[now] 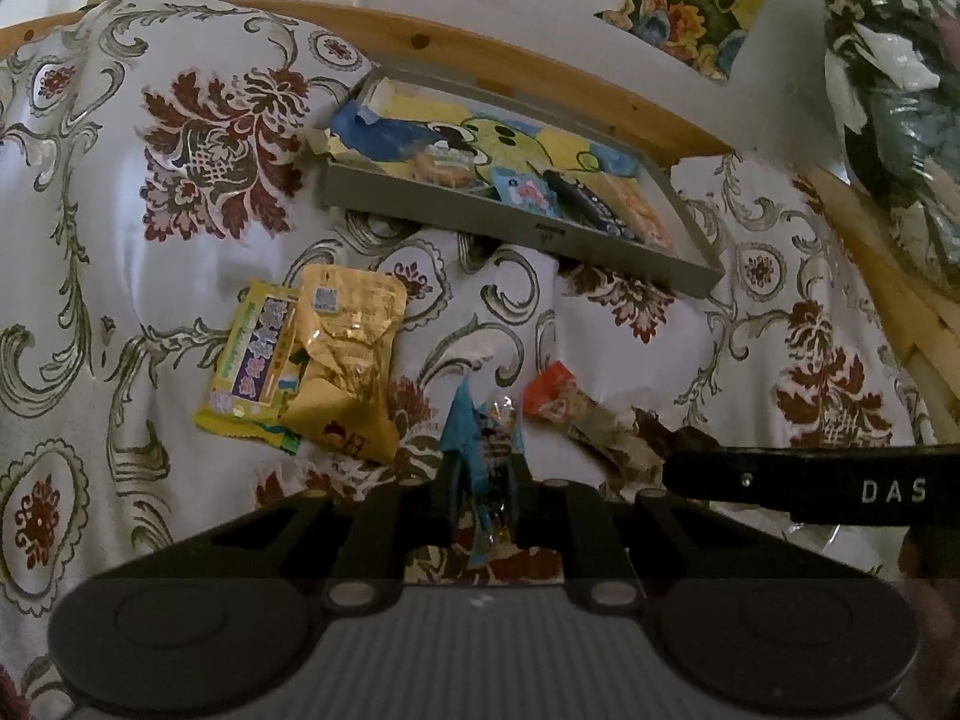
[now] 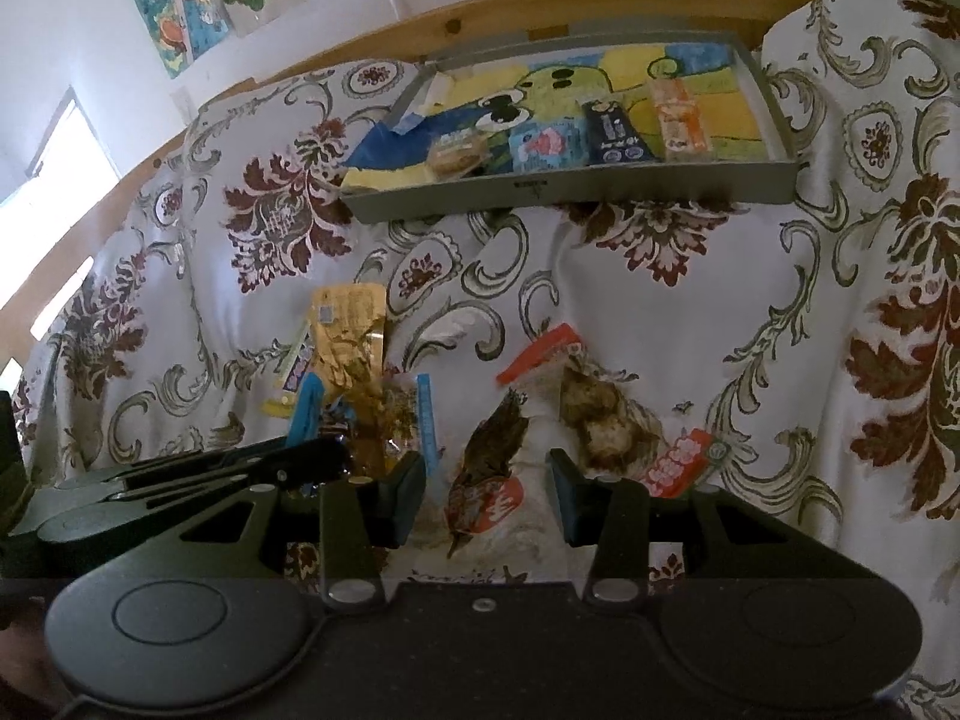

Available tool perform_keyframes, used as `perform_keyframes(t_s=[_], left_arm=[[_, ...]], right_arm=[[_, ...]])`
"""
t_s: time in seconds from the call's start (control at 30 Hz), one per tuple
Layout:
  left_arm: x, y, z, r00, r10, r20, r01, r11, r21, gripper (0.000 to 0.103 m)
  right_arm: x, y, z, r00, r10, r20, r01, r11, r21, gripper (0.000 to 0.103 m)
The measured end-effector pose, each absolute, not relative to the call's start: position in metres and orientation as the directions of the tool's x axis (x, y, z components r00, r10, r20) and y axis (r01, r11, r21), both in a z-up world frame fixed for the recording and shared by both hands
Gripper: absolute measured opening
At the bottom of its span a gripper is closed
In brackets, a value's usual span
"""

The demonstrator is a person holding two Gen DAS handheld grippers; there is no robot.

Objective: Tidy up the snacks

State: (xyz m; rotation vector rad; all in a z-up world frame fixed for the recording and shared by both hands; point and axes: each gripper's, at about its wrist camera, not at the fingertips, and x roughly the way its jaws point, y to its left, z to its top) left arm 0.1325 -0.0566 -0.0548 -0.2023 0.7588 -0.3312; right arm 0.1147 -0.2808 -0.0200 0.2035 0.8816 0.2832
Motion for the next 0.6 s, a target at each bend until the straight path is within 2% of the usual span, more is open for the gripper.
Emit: perform_keyframes(t_s=[0.37,0.6], left_arm=[[0.153,-0.053,-0.031,0.712,-0.360,-0.603,0.207,0.928,-0.310,0.016],[0.171,-0.054,-0.019,0.722,-0.373,-0.584,0.205,0.920,-0.334,0.016]], right_arm=[[0.117,-0.285,-0.011,0.661,0.339,-0.669,-0.159,0.935,0.316,0.046],[0.124,-0.293,0.003,0.736,0.334,-0.589,-0.158,0.931,0.329,0.046]])
